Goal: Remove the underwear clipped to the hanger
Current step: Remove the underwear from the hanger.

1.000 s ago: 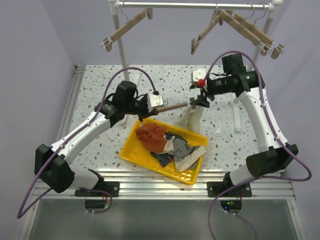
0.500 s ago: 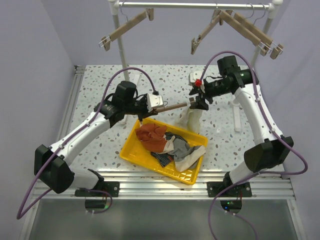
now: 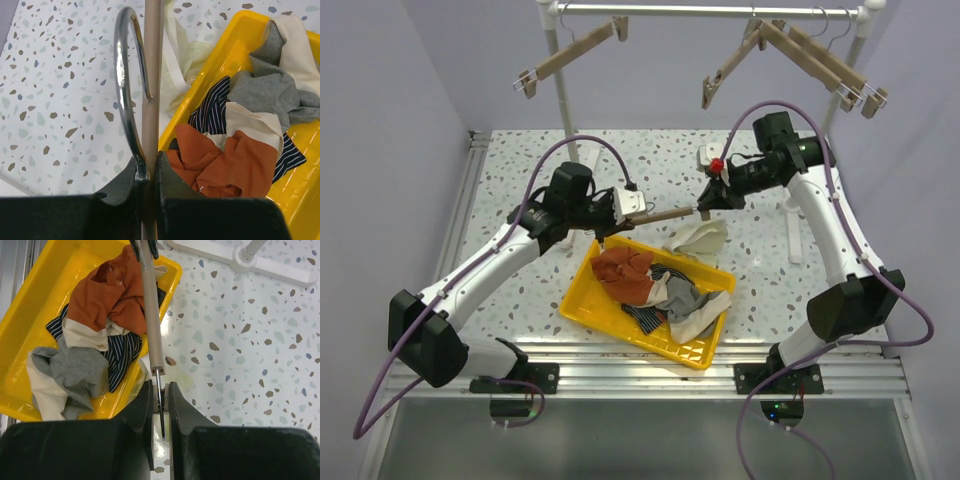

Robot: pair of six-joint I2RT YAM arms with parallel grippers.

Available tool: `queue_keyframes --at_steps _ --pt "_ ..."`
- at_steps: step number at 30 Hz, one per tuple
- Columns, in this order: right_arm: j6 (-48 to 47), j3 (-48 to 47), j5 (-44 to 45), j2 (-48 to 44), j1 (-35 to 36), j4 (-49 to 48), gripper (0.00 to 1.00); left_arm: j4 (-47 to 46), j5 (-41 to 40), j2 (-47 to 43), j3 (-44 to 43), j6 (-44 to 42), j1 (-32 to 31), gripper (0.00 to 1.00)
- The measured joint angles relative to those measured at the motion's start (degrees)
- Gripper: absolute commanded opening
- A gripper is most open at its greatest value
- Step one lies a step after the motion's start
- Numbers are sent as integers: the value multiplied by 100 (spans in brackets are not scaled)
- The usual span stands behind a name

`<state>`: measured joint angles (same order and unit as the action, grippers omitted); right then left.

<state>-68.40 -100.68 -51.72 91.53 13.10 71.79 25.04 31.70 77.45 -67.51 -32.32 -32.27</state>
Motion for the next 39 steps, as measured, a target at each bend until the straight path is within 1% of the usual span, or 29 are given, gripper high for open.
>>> queue_keyframes --at_steps 2,3,4,5,6,7,11,14,16,19,22,23,27,29,34,37,39 --pt "-4 -4 -28 17 0 31 0 0 -2 0 0 0 0 0" --pt "4 -4 -26 20 0 17 27 0 -7 0 0 0 0 0" --pt "70 -4 -17 20 0 -2 51 0 -9 0 0 -2 0 0" --pt "162 -2 0 20 0 -68 83 -4 -2 0 0 0 0 0" --pt "341 15 20 17 0 -175 93 -37 -17 0 0 17 0 0" --pt "481 57 35 -2 0 -343 98 -68 -20 0 0 22 -2 0" --pt "1132 450 114 -229 0 -1143 99 -98 -44 0 0 26 -2 0" --pt "1401 579 55 -409 0 -1523 99 -103 -61 0 4 22 -2 0" --pt "1377 575 -92 -501 2 -1593 99 -111 -72 -9 31 17 -2 0" --pt "1047 435 -243 -481 138 -1300 98 -101 -76 -9 35 -11 -2 0" --pt "741 273 -160 -352 575 -942 90 -37 -79 -2 22 -52 -2 0" --pt "693 256 -111 -304 787 -872 83 2 -76 15 0 -74 -2 0" --pt "647 249 210 -138 1410 -782 74 39 -79 81 -98 -136 -4 0" --pt "673 223 387 -57 1478 -789 68 52 -74 81 -122 -140 -4 0" --pt "726 186 846 129 1460 -815 63 63 -61 81 -129 -142 -4 0" --pt "743 186 1071 197 1460 -850 51 76 -59 81 -129 -151 -4 0" --pt "767 186 1187 199 1460 -872 44 79 -59 81 -129 -162 -4 0"
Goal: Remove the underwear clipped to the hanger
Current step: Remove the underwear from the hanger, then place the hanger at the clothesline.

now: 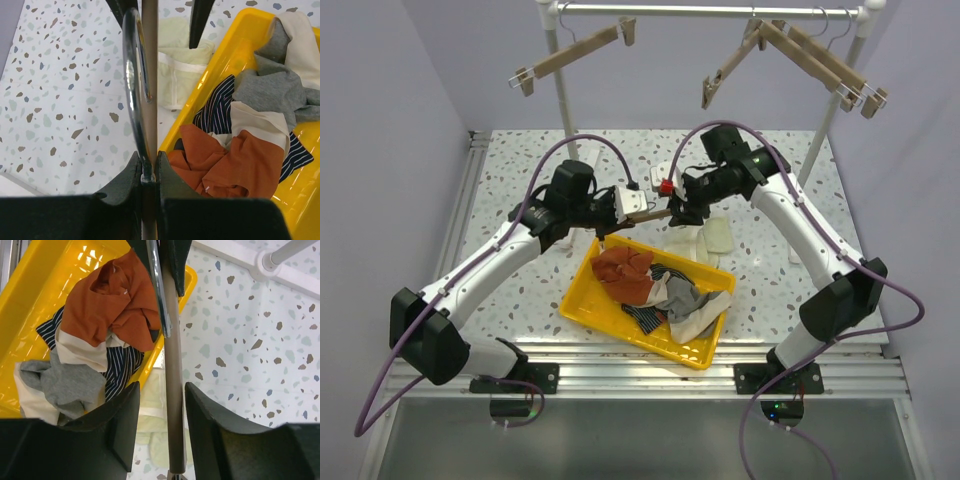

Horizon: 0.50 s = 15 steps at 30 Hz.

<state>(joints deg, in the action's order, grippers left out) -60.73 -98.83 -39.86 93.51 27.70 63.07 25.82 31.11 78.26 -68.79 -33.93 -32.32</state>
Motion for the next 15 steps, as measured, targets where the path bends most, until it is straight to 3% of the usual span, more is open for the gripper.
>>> queue_keyframes --at_steps 4,6,15 --pt "11 0 120 0 0 -39 27 11 15 0 0 -20 -2 0" --pt "4 2 144 0 0 -68 23 28 39 -2 0 -22 -4 0" --pt "-72 0 199 0 0 -66 25 39 44 -4 0 -22 -13 0"
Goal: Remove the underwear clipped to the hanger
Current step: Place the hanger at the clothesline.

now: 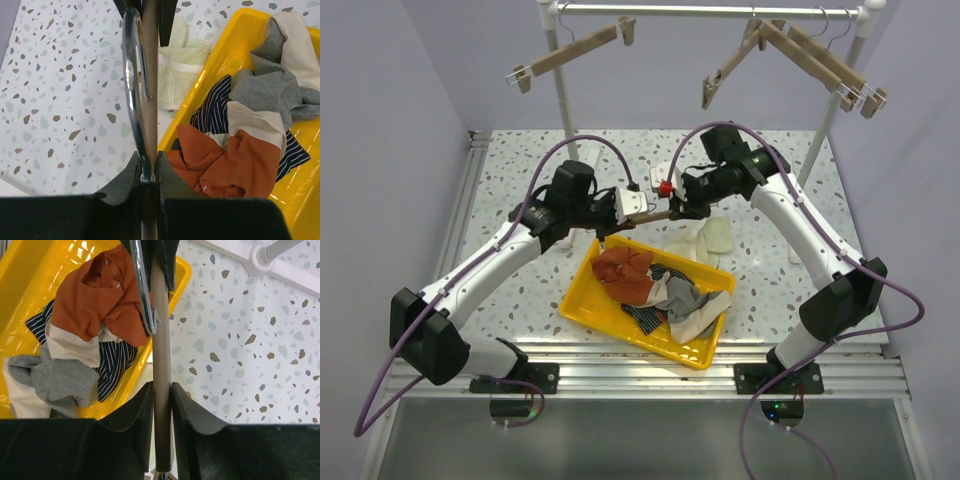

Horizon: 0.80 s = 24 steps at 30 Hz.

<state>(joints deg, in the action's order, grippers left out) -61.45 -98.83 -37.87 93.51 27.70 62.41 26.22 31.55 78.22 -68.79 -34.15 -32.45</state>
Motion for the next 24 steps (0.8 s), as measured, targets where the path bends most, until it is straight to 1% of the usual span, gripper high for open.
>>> queue_keyframes --at_steps 3,6,8,9,11,12,13,14,15,16,17,18,20,21,22,24 --pt "-57 0 94 0 0 35 29 -2 -4 -4 0 2 2 0" --pt "-103 2 142 2 0 85 28 -4 -4 -24 0 2 2 0" --pt "-131 0 149 7 0 98 22 -4 -4 -42 0 2 2 0" --pt "-146 2 149 9 0 98 14 -2 -2 -50 0 2 2 0" --pt "-197 0 136 17 0 107 3 4 -7 -61 2 4 2 0" --pt "-225 0 133 17 0 114 0 4 -4 -61 2 4 2 0" --pt "-236 -9 131 17 0 129 0 4 -4 -61 7 7 2 0" --pt "-232 -22 131 22 0 144 0 0 -4 -63 9 11 2 6" --pt "-219 -37 131 22 0 157 0 -9 -7 -68 9 37 2 26" --pt "-199 -52 133 22 0 166 0 -22 -9 -74 11 61 2 35" --pt "-164 -61 133 22 0 170 0 -72 -37 -98 24 94 2 42" --pt "-96 -63 140 22 -2 179 0 -153 -92 -140 39 168 2 59" --pt "116 -37 170 9 -17 157 0 -393 -195 -302 114 313 2 77" --pt "227 11 205 -22 -33 103 0 -533 -256 -442 168 402 2 90" --pt "319 94 229 -83 -55 26 0 -693 -326 -605 227 483 2 100" --pt "557 343 291 -293 -170 -79 0 -1008 -446 -970 302 671 2 100"
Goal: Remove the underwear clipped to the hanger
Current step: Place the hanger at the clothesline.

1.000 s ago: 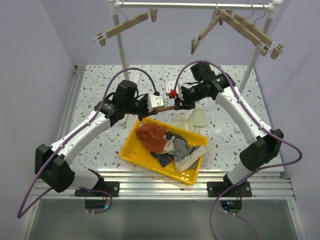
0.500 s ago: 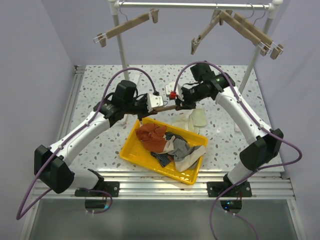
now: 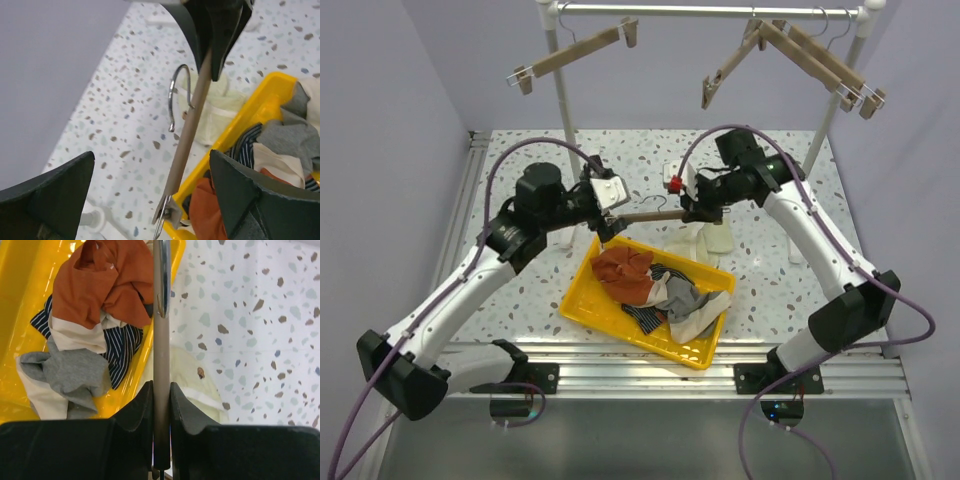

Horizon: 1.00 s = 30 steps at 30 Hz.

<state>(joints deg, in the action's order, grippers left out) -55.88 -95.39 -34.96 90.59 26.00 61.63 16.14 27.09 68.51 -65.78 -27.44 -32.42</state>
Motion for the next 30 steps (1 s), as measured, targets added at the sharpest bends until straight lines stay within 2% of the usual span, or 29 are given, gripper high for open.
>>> queue_keyframes --at_steps 5,11,17,23,30 --pt "664 555 155 -730 -599 -328 0 -610 -391 -732 -42 212 0 100" --pt "1534 1423 745 -2079 -1515 -1137 0 -901 -1314 -1307 -109 326 0 100" --pt "2304 1923 1781 -3309 -1694 -1882 0 -1349 -1875 -2035 588 693 2 100" --pt "2702 1921 2181 -3611 -1810 -2188 0 -1589 -2068 -2229 1161 1215 4 100" --pt "2826 1869 1729 -3486 -1814 -1834 0 -1609 -2190 -2376 1364 1467 4 100"
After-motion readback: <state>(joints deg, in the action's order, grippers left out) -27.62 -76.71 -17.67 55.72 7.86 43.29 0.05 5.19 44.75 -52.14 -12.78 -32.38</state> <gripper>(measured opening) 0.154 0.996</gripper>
